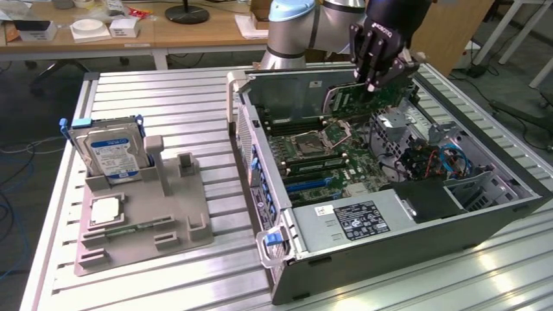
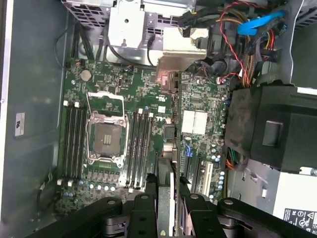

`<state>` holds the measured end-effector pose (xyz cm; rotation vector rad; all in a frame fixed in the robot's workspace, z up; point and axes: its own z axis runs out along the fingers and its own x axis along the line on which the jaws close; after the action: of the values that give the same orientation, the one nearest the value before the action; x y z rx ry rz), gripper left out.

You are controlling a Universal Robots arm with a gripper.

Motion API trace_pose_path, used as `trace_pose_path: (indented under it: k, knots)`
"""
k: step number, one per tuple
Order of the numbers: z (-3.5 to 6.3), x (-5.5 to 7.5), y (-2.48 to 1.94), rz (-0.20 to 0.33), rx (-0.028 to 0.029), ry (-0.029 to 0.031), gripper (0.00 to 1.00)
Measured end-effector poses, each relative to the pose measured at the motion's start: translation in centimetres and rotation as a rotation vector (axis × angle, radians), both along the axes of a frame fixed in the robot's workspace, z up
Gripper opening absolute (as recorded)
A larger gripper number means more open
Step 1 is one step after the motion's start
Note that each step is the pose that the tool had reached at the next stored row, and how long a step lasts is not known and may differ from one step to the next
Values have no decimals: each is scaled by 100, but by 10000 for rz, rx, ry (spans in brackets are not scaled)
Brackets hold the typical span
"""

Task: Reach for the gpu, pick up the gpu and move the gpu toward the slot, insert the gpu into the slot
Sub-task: 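Insert the gpu into the slot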

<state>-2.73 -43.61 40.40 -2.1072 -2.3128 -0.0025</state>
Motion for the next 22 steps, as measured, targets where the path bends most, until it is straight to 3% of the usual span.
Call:
trace_pose_path:
  k: [3,9,14,22]
  knots:
    - [-11,0,0,-106,-1,0,26]
    - [-45,-5,0,-1056,-1,1,26]
    - [-79,-33,-8,-1067,-20,14,26]
    - [-108,-41,-12,-993,-3,16,26]
